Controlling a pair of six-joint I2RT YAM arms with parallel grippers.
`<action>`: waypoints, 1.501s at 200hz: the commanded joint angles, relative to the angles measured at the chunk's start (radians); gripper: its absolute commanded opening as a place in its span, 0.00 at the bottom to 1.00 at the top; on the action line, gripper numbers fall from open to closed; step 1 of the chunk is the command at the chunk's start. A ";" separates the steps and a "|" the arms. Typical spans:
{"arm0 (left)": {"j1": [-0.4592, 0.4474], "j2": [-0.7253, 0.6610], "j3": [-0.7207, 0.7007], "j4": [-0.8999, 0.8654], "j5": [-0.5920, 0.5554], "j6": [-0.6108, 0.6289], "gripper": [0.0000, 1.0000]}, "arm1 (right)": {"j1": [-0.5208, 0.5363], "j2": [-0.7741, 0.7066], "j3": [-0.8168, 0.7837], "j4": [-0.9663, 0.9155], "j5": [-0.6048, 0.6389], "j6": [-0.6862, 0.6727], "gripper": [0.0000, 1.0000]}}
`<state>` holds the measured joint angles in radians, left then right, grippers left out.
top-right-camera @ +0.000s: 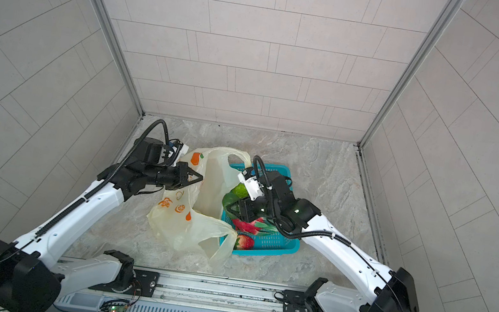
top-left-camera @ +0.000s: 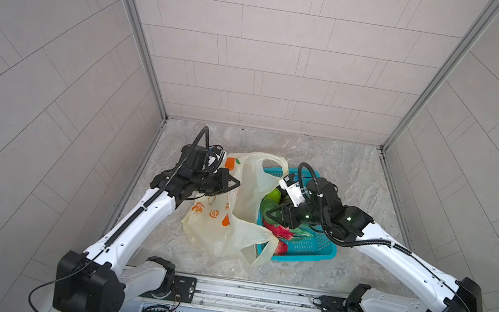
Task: Place the fruits into the plastic bag
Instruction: Place the fruit in the plastic bag.
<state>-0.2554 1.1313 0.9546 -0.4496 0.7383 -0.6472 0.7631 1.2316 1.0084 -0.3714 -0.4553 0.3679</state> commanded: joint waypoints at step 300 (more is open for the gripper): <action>0.001 -0.065 0.030 -0.141 -0.071 0.112 0.00 | 0.082 0.210 0.100 0.116 0.243 -0.103 0.80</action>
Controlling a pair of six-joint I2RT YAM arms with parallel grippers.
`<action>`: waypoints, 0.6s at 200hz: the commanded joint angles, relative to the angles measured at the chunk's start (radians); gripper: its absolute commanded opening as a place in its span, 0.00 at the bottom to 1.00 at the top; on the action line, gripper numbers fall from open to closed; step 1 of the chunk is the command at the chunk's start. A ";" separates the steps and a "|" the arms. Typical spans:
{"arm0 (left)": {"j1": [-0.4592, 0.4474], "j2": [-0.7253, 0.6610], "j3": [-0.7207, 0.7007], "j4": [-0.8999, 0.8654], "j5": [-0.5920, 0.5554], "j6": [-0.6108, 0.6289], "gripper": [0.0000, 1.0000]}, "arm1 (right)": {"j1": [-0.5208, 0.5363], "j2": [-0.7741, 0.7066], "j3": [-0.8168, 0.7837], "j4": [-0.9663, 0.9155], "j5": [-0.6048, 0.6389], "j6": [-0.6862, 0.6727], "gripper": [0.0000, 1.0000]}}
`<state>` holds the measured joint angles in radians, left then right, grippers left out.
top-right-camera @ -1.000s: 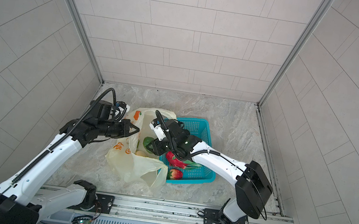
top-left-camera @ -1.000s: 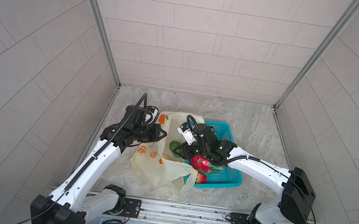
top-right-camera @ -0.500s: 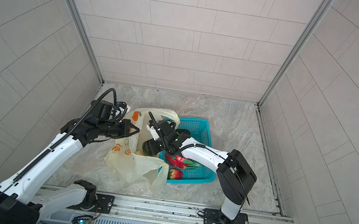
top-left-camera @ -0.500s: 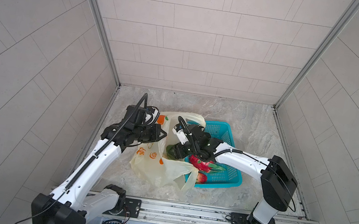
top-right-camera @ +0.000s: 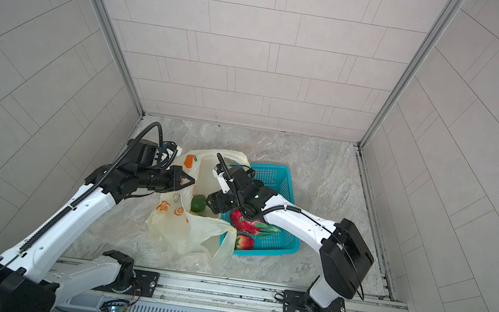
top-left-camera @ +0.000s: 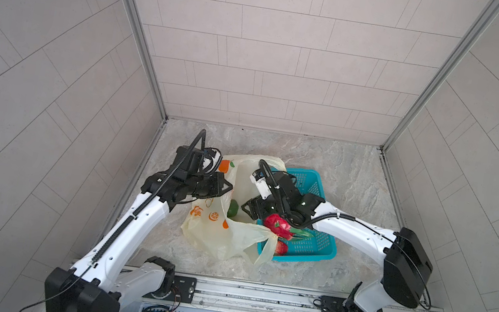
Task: Place the fruits into the plastic bag
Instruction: Place the fruit in the plastic bag.
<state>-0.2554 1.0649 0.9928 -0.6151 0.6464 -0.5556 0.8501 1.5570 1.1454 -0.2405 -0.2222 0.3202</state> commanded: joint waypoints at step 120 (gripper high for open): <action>0.003 0.036 -0.004 0.065 0.009 0.010 0.00 | -0.344 -0.476 -0.302 -0.064 0.054 0.128 0.80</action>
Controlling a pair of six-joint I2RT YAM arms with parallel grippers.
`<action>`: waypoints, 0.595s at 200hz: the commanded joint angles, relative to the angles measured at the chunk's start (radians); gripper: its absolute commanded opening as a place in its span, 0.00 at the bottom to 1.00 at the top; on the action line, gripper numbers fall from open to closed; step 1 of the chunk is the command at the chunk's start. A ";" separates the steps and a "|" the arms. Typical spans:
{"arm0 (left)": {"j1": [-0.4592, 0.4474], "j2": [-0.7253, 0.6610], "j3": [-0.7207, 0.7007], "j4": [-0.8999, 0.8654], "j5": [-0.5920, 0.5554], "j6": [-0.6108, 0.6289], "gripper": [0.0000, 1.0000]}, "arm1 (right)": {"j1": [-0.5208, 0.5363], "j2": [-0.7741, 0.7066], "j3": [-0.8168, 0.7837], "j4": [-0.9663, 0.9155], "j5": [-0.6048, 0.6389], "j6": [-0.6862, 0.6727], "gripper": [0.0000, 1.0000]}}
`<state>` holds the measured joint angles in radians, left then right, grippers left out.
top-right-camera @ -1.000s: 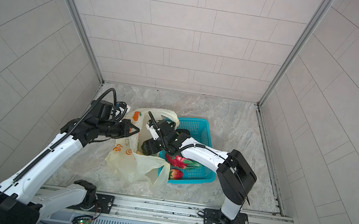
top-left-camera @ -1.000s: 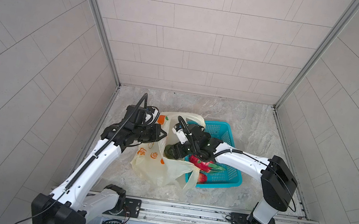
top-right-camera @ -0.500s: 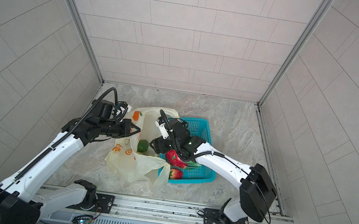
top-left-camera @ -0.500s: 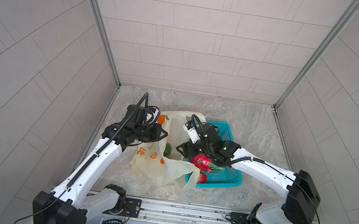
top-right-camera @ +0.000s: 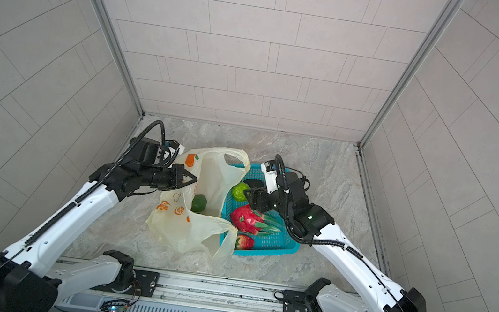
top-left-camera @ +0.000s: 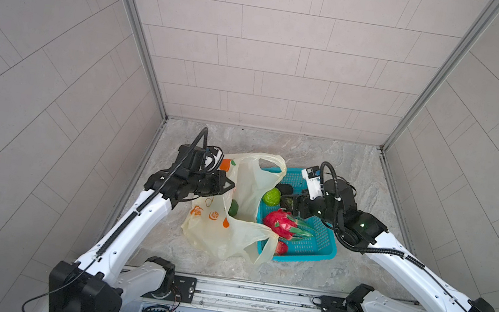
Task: Place the fruits into the plastic bag
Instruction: Place the fruit in the plastic bag, then pick up the fruit from the bin.
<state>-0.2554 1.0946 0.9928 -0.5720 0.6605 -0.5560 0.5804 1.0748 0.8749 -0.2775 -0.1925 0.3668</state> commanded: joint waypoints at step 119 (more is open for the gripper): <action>0.001 0.000 0.003 0.006 -0.014 0.027 0.00 | -0.114 0.525 0.183 -0.065 -0.023 0.119 0.76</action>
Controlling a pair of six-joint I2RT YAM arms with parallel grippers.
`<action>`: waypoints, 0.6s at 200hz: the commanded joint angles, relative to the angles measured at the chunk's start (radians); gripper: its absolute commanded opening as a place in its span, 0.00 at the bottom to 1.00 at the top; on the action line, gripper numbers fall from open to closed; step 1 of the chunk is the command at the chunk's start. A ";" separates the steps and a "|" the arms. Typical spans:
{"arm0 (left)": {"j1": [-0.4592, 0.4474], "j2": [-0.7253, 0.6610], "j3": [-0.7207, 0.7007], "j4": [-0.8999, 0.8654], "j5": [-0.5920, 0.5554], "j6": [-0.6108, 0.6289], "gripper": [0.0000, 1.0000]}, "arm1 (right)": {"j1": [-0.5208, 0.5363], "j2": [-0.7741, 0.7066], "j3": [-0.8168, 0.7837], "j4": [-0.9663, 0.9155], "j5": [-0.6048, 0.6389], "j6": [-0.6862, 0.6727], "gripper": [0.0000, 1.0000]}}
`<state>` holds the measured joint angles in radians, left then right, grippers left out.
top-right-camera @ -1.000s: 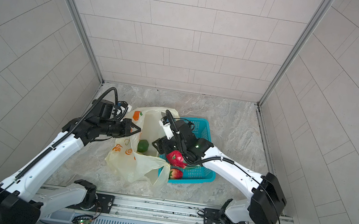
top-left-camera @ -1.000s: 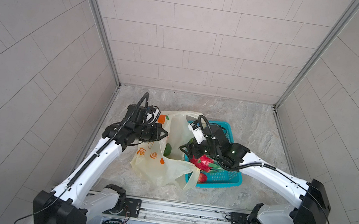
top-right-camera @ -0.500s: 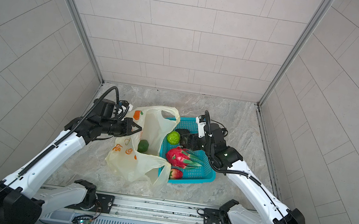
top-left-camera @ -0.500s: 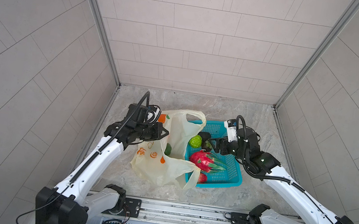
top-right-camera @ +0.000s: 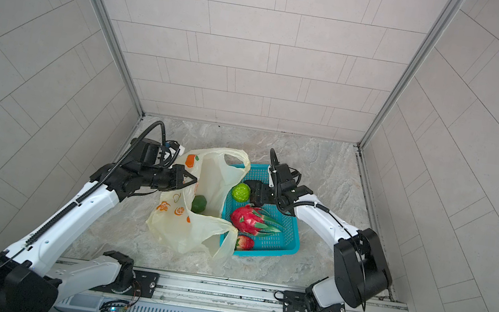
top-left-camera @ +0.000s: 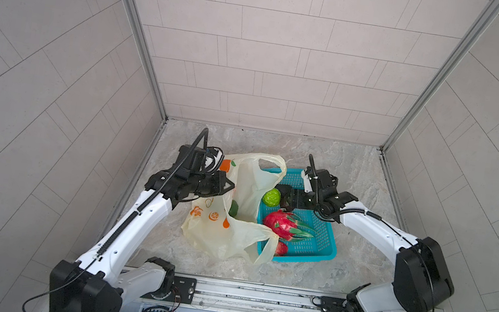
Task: Place the fruits into the plastic bag
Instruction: Pick up the fruit from the bin.
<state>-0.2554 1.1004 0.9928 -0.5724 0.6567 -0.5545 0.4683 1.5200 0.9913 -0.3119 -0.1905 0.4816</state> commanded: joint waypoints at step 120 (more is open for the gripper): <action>0.002 0.011 -0.004 0.009 -0.003 0.040 0.00 | -0.005 0.276 0.132 -0.061 -0.046 0.002 0.58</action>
<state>-0.2554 1.1015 0.9928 -0.5732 0.6468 -0.5236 0.4637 1.7844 1.1278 -0.3664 -0.2497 0.4789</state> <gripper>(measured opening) 0.047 0.606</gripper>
